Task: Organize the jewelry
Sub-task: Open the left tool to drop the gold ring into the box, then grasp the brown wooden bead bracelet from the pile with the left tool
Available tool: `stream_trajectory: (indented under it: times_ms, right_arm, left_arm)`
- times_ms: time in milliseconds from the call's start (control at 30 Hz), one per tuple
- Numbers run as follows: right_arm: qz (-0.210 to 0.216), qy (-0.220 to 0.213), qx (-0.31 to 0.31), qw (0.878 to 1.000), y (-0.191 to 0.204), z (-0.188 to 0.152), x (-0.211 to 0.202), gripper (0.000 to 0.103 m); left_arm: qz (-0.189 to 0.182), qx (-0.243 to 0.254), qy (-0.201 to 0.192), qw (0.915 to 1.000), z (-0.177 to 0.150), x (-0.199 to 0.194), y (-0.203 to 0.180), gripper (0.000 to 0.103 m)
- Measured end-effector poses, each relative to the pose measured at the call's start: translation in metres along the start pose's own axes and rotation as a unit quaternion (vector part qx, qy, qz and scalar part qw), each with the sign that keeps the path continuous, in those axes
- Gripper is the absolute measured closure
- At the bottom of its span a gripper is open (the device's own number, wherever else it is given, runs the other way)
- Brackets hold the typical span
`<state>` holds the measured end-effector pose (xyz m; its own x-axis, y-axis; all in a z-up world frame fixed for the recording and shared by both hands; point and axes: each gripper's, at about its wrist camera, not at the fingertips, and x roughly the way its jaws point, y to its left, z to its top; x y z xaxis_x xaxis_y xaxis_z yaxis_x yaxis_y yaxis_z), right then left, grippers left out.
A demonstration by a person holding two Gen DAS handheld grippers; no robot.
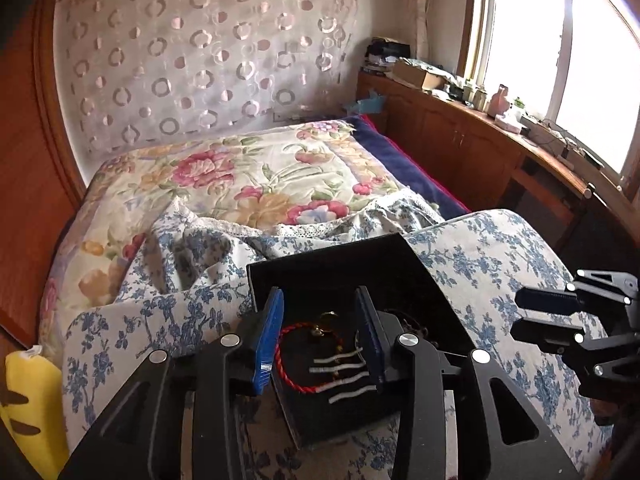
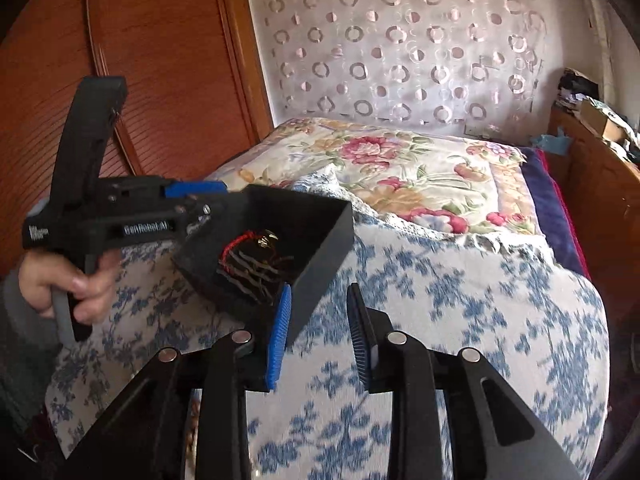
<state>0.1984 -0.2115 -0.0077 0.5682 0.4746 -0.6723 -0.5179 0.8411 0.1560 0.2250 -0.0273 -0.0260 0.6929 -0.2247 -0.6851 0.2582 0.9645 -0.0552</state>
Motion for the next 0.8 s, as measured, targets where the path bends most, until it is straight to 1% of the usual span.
stream_trajectory:
  times_ms: [167, 433, 600, 800]
  right_arm:
    - [-0.003, 0.001, -0.004, 1.0, 0.012, -0.026, -0.016, 0.072]
    - [-0.002, 0.004, -0.003, 1.0, 0.035, -0.059, -0.029, 0.072]
    - [-0.01, 0.007, -0.006, 1.0, 0.047, -0.076, -0.039, 0.072]
    - [-0.016, 0.013, -0.007, 1.0, 0.054, -0.102, -0.052, 0.072]
  left_arm:
    - [-0.008, -0.003, -0.005, 1.0, -0.021, -0.024, -0.005, 0.066]
    - [-0.023, -0.004, 0.003, 0.9997, -0.076, -0.061, -0.016, 0.065]
    - [-0.033, -0.003, 0.013, 0.9994, -0.103, -0.073, -0.027, 0.065]
    - [-0.039, 0.0, 0.027, 0.9989, -0.128, -0.077, -0.042, 0.065]
